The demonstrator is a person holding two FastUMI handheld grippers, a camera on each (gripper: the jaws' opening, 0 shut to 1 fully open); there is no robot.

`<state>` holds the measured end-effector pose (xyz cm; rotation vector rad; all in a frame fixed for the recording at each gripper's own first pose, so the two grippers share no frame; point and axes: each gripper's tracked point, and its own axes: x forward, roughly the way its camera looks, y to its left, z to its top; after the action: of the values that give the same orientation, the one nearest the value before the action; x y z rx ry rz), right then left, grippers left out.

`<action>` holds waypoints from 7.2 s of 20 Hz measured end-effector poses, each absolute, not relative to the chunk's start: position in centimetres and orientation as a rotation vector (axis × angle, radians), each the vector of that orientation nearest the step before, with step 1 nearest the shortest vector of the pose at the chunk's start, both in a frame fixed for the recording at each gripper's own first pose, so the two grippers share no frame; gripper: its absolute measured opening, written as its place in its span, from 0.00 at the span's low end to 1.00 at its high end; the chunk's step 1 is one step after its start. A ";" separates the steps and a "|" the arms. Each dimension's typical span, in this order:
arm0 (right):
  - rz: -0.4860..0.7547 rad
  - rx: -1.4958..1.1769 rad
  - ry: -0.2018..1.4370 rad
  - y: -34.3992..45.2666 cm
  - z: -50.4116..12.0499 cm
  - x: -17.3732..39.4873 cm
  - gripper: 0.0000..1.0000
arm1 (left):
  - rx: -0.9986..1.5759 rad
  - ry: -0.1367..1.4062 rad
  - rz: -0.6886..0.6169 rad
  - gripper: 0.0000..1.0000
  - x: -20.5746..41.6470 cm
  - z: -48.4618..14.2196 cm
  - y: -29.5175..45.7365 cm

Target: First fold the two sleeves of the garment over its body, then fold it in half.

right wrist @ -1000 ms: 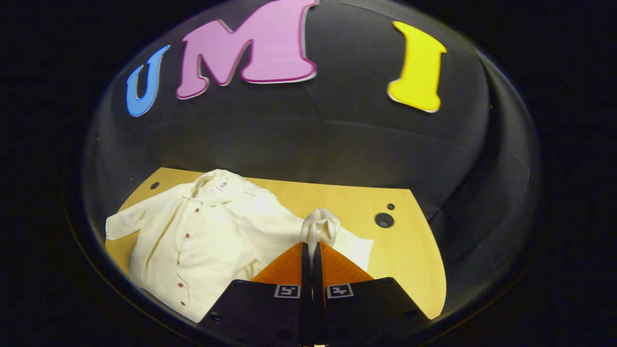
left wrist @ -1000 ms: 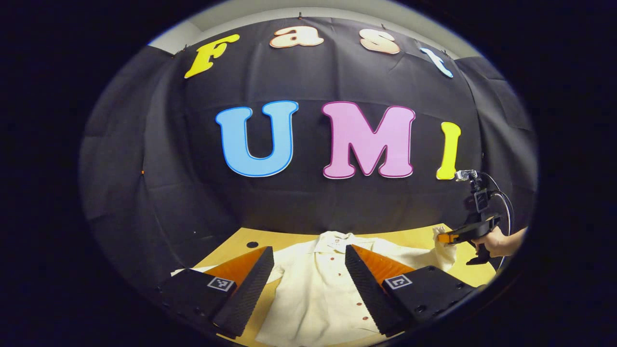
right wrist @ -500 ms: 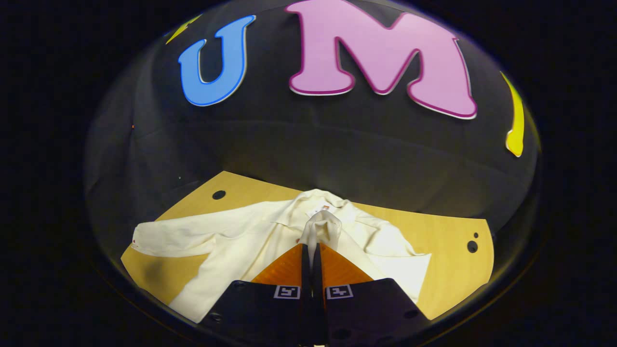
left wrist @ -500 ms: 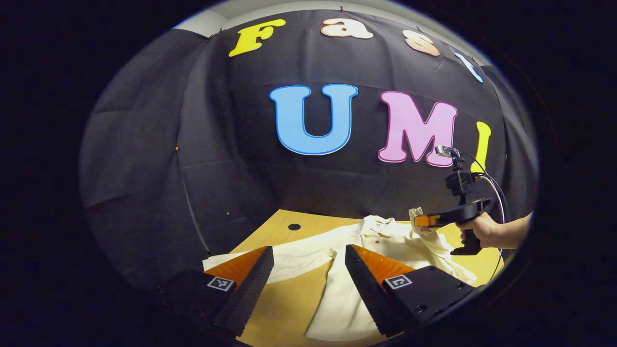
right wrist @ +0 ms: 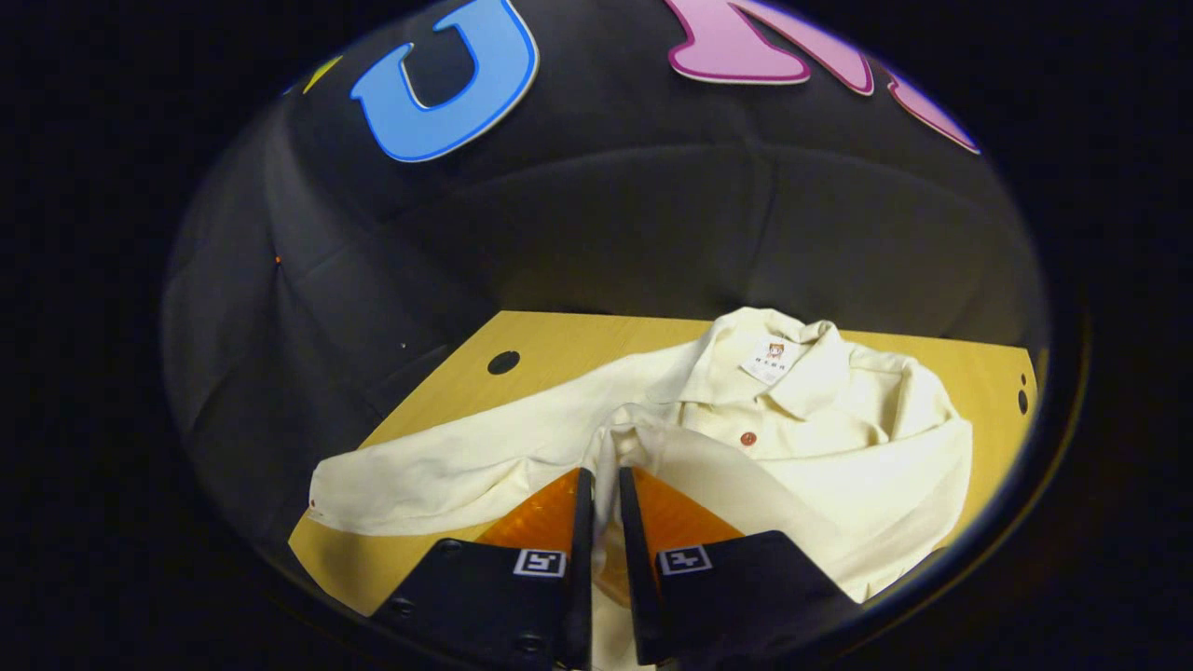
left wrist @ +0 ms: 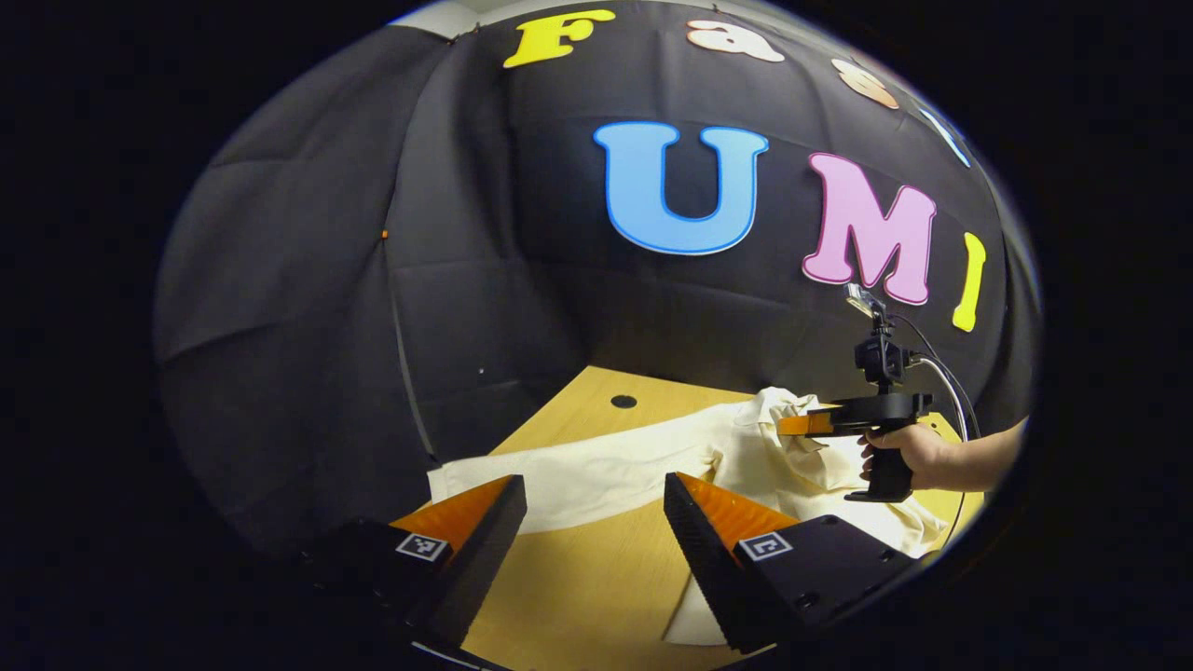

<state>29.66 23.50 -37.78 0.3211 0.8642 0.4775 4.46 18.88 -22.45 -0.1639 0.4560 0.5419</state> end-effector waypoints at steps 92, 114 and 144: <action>-0.030 0.122 1.149 -9.0 -42.2 -0.4 0.72 | -0.182 1.047 0.081 0.86 0.0 -40.0 0.4; 0.054 0.224 0.655 -2.9 -26.7 26.8 0.00 | -0.158 0.570 -0.057 0.06 27.3 -22.6 4.4; 0.016 -0.037 0.451 -2.9 -31.4 37.5 0.99 | -0.062 0.353 0.097 0.96 37.4 -23.0 7.7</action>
<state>37.48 -2.92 -31.40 -0.0375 0.4508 0.0162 37.40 7.69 -23.01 -0.0624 0.3530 0.0971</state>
